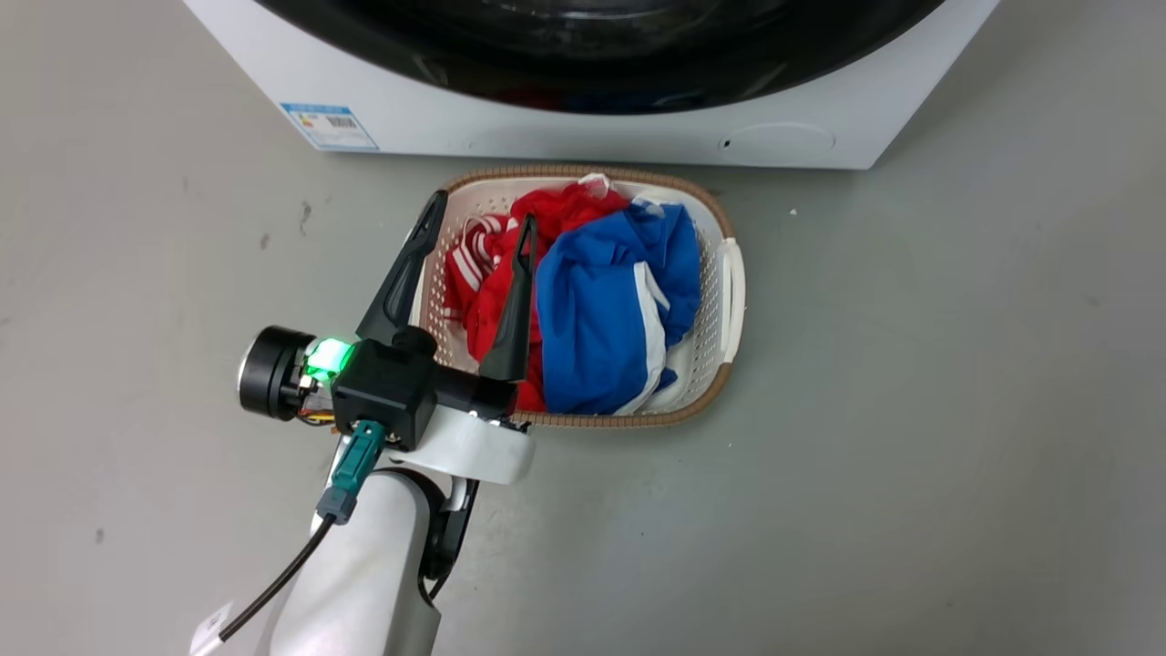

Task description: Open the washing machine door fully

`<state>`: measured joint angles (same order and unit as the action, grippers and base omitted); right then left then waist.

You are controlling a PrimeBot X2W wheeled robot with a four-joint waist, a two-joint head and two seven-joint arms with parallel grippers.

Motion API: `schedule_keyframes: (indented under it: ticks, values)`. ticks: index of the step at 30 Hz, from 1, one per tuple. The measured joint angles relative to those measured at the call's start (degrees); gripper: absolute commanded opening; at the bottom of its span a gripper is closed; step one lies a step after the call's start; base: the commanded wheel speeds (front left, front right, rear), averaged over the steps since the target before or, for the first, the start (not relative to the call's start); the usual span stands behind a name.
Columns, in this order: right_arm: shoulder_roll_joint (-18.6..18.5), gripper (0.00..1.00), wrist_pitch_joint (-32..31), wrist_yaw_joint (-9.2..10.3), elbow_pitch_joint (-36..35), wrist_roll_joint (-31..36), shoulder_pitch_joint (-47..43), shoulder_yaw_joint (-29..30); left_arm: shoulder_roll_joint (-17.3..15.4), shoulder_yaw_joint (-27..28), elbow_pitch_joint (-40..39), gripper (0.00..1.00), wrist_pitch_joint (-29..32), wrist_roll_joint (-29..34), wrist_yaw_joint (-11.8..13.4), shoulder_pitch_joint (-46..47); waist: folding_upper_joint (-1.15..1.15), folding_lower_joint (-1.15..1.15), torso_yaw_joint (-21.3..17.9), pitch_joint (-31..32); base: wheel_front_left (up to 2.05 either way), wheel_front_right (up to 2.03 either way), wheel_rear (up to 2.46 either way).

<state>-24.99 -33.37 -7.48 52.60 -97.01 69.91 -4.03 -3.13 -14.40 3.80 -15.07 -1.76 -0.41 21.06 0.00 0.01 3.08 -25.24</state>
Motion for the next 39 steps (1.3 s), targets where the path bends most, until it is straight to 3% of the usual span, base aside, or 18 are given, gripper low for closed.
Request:
schedule_keyframes:
  ticks: [8,20,29,39]
  values:
    - [2.2,0.00,-0.8,0.00,5.4,4.4,10.0,-5.6,0.1,-1.7,-0.7,1.00,0.0,0.0,0.8,1.7,0.00,0.00,1.2,-3.4,0.00,0.00,0.00]
    - [3.4,0.00,-0.9,0.00,9.7,7.7,17.0,-8.4,0.2,-2.5,-1.7,1.00,0.0,-0.3,2.5,3.2,0.00,0.00,2.0,-7.2,0.00,0.00,0.00]
    - [3.0,0.00,-7.6,0.00,7.4,7.0,15.4,-8.9,0.2,-2.5,-1.3,1.00,0.0,0.0,3.0,3.4,0.00,0.00,1.5,-7.2,0.00,0.00,0.00]
    - [3.0,0.00,-16.1,0.00,2.6,5.6,5.9,-10.5,0.2,-2.2,0.7,1.00,0.0,-0.7,2.4,2.3,0.00,-0.01,0.8,-3.4,0.00,0.00,0.00]
